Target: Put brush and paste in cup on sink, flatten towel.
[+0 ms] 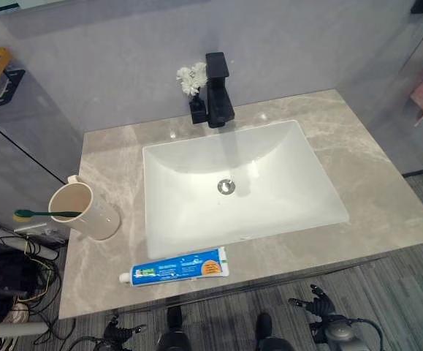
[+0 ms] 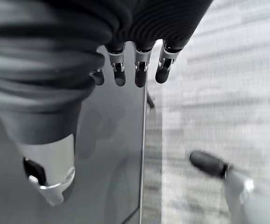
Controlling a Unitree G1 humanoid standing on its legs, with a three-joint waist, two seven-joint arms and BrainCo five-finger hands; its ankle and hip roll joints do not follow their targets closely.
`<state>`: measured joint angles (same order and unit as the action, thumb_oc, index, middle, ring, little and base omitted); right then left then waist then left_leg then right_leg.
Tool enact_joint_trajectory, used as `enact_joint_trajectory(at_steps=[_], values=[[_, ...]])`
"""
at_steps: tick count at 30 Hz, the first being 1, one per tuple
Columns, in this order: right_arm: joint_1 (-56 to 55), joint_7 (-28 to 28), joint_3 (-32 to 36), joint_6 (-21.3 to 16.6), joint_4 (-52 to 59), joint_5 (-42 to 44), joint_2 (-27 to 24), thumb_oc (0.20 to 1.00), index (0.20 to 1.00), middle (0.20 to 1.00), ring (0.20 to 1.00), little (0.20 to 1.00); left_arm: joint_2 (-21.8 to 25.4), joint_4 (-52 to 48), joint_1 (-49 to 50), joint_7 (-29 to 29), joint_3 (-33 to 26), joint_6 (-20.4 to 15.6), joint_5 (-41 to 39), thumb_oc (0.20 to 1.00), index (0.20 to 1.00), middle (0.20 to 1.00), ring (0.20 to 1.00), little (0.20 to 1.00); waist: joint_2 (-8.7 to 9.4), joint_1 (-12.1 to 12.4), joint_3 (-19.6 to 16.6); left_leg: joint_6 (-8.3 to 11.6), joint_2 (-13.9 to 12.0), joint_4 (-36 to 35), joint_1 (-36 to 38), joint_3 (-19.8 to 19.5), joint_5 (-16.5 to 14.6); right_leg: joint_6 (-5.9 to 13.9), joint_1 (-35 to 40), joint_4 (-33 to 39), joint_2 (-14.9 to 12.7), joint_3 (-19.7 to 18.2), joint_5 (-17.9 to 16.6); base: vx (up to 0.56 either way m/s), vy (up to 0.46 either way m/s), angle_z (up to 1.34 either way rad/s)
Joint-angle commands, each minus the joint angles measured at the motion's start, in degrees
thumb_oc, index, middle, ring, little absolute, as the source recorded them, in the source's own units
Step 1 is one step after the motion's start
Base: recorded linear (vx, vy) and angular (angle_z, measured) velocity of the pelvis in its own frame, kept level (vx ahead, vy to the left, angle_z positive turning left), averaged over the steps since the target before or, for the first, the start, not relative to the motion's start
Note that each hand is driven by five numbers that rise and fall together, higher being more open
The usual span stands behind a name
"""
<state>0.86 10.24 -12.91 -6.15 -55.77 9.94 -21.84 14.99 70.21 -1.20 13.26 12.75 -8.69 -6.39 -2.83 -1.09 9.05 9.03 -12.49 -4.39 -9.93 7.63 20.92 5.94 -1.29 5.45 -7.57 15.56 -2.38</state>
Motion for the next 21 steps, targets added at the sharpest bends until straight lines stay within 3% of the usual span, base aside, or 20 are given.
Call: enact_joint_trajectory(at_steps=[1, 2, 8, 16, 21], values=[[1.7, 1.4, 1.0, -1.5, 1.8, 0.3, 0.0, 1.0, 1.0, 1.0, 1.0, 1.0, 1.8, -1.2, -3.8, 0.4, 0.0, -1.1, -0.6, 1.0, 1.0, 1.0, 1.0, 1.0, 2.42, -1.8, 0.9, -1.61, 2.3, 6.3, 4.0, 6.7, -16.4, 2.97, -4.8, -5.9, -4.3, -0.6, -0.9, -0.1, -0.097, 0.32], [1.3, 1.3, 1.0, -1.4, 2.1, 0.3, 0.0, 1.0, 1.0, 1.0, 1.0, 1.0, 1.7, -1.2, -3.5, 0.2, 0.4, -1.2, -0.3, 1.0, 1.0, 1.0, 1.0, 1.0, 2.2, -2.3, 0.3, -1.86, 3.1, 6.1, 4.8, 7.0, -17.6, 3.02, -4.8, -5.8, -4.3, -0.5, -1.2, -0.04, -0.05, 0.18], [0.7, 1.6, 1.4, -1.2, -0.1, 0.7, 1.3, 1.0, 1.0, 1.0, 1.0, 1.0, 1.1, -1.5, -2.2, -0.5, 2.0, -0.9, 1.4, 1.0, 1.0, 1.0, 1.0, 1.0, 0.67, -3.0, -1.9, -2.67, 4.2, 2.8, 6.5, 7.0, -17.1, 3.19, -3.3, -4.8, -4.4, -1.3, -1.4, 0.04, 0.075, 0.31], [1.4, -0.2, -1.5, -0.3, 0.7, -2.8, 1.2, 1.0, 1.0, 1.0, 1.0, 1.0, 2.8, -4.5, -1.1, -0.8, 3.2, -1.6, 5.1, 1.0, 1.0, 1.0, 1.0, 1.0, 1.18, -1.5, -2.0, -3.61, 5.9, 2.0, 7.8, 6.5, -18.2, 4.16, -2.4, -4.0, -6.5, -1.7, -2.9, -0.01, 0.074, 0.04], [1.9, -0.6, -1.8, -0.2, -0.2, -5.4, -0.3, 1.0, 1.0, 1.0, 1.0, 1.0, 10.0, -19.0, 4.9, -1.3, 5.2, -3.7, 12.3, 1.0, 1.0, 1.0, 1.0, 1.0, 1.33, 0.3, -1.0, -3.92, 6.4, 1.2, 7.7, 5.7, -17.9, 4.85, -3.0, -4.5, -7.2, -1.4, -3.3, -0.01, 0.016, 0.0]])
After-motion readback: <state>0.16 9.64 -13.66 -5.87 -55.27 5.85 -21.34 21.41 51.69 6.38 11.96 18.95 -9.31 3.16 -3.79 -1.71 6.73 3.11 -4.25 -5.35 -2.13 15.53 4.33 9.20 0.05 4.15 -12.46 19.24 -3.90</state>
